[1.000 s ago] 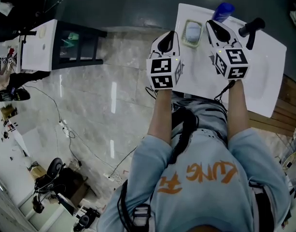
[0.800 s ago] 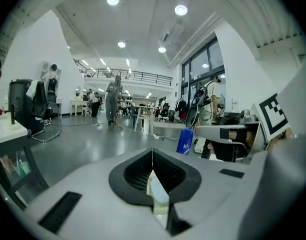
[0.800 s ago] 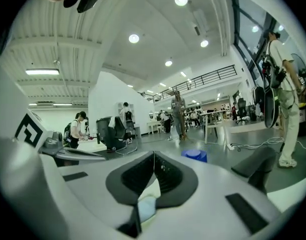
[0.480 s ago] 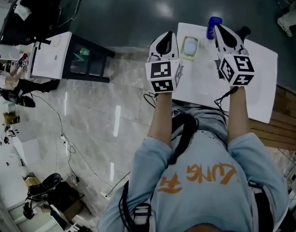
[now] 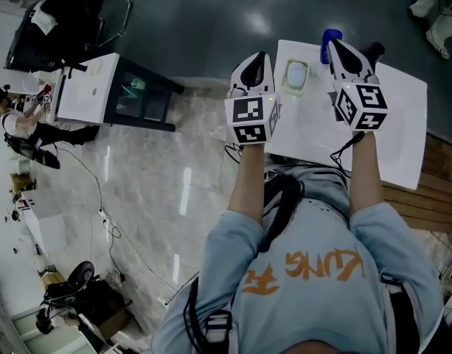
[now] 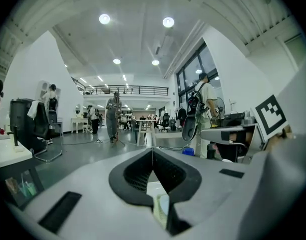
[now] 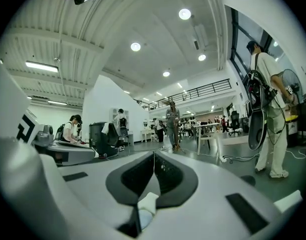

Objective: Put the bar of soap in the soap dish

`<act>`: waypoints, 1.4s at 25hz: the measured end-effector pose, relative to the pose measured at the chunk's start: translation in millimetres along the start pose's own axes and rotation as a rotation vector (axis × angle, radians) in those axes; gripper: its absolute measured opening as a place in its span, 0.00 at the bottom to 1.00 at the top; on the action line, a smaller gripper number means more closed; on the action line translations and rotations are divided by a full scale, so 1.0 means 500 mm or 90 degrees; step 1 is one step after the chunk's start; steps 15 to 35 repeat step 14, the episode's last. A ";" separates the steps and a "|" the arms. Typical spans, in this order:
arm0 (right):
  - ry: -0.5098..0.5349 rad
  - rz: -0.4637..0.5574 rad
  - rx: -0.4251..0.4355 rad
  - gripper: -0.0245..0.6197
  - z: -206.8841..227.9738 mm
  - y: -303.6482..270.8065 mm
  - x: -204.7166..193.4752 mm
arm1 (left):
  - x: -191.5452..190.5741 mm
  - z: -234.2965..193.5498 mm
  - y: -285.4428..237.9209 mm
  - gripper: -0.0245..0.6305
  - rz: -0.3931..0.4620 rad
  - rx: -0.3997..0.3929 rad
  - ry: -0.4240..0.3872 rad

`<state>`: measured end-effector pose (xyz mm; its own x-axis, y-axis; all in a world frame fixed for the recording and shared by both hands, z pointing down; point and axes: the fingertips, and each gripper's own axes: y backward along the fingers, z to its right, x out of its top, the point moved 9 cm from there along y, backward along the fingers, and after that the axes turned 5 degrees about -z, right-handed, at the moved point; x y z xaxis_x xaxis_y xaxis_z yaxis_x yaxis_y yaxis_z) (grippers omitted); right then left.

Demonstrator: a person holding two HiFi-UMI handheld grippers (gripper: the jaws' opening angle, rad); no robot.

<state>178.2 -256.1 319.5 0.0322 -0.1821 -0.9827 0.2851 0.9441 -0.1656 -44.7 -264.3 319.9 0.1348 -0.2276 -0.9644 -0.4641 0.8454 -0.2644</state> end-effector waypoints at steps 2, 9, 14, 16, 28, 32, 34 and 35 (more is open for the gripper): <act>0.000 0.000 0.002 0.08 -0.007 -0.006 -0.005 | -0.007 -0.011 0.004 0.07 -0.002 0.006 0.002; 0.008 -0.007 0.022 0.09 -0.028 -0.024 -0.005 | -0.019 -0.035 0.019 0.07 -0.010 0.028 0.017; 0.007 -0.010 0.026 0.09 -0.038 -0.025 -0.035 | -0.050 -0.039 0.024 0.07 -0.015 0.026 0.020; 0.007 -0.010 0.026 0.09 -0.038 -0.025 -0.035 | -0.050 -0.039 0.024 0.07 -0.015 0.026 0.020; 0.007 -0.010 0.026 0.09 -0.038 -0.025 -0.035 | -0.050 -0.039 0.024 0.07 -0.015 0.026 0.020; 0.007 -0.010 0.026 0.09 -0.038 -0.025 -0.035 | -0.050 -0.039 0.024 0.07 -0.015 0.026 0.020; 0.007 -0.010 0.026 0.09 -0.038 -0.025 -0.035 | -0.050 -0.039 0.024 0.07 -0.015 0.026 0.020; 0.007 -0.010 0.026 0.09 -0.038 -0.025 -0.035 | -0.050 -0.039 0.024 0.07 -0.015 0.026 0.020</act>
